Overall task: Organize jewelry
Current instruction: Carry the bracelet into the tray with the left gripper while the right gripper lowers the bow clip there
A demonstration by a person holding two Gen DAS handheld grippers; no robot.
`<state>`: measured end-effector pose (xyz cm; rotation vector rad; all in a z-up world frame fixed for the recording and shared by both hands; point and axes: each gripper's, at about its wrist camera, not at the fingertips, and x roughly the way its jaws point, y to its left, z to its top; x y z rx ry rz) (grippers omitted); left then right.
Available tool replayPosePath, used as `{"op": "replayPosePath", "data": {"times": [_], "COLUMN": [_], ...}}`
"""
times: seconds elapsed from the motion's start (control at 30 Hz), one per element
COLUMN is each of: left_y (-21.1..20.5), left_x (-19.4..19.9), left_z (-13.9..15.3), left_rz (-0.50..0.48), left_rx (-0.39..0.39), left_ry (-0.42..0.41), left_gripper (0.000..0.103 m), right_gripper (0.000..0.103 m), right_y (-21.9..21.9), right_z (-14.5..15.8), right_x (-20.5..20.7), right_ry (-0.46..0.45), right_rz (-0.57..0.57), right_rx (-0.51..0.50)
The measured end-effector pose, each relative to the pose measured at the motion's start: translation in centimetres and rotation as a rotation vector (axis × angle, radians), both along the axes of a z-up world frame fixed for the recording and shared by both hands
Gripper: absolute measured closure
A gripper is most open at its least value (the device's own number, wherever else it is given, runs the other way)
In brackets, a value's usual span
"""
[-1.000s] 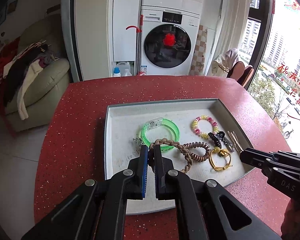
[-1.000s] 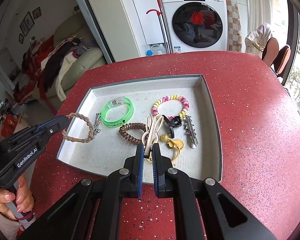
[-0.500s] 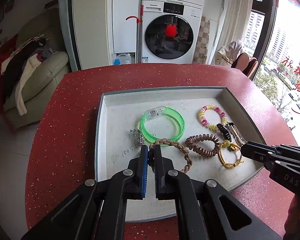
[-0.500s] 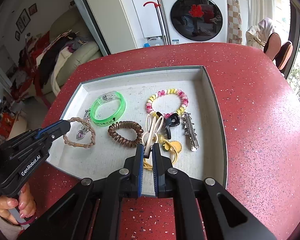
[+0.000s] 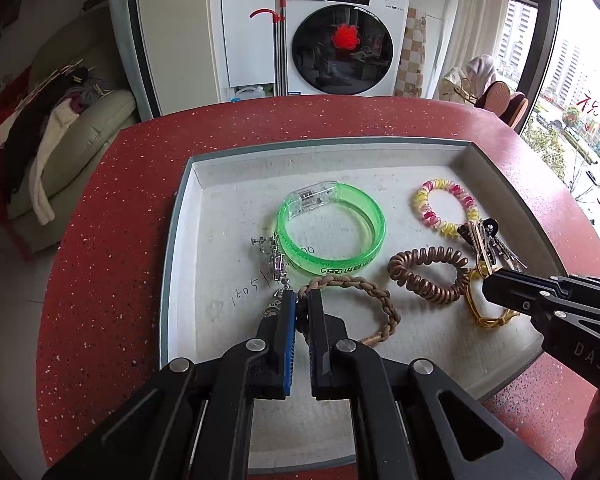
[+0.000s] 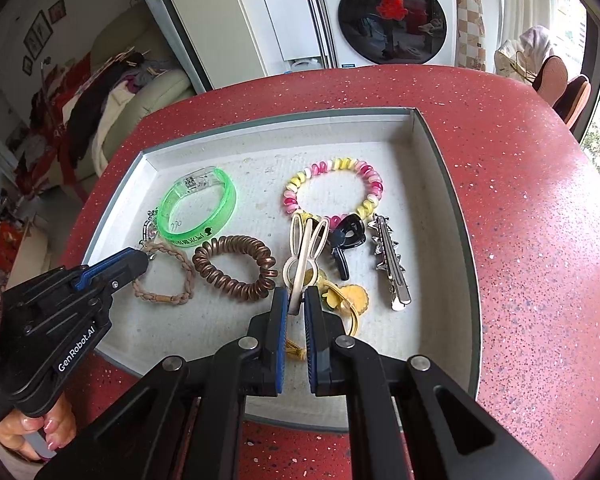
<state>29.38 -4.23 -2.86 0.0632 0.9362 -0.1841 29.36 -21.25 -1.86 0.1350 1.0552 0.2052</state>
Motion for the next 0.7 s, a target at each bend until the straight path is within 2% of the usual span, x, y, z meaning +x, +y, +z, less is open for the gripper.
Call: {"op": "replayPosePath", "data": {"times": [0.4,0.63,0.7], "left_y": [-0.87,-0.79,-0.71], "left_x": [-0.29,-0.53,-0.6], "left_z": [-0.55,-0.39,-0.32], "left_rz": [-0.01,-0.004,-0.003], "left_rx": [0.051,0.039,0.038], "left_ry": [-0.017,-0.016,-0.02], "left_gripper": [0.079,0.079,0.079], "right_gripper": [0.094,0.093,0.088], "right_y": [0.02,-0.45,-0.52], "right_z": [-0.62,-0.69,-0.56], "right_x": [-0.06,-0.18,-0.35], "right_ry": [0.006,0.021,0.022], "right_rz": [0.011,-0.006,-0.009], "right_rx": [-0.024,0.015,0.032]}}
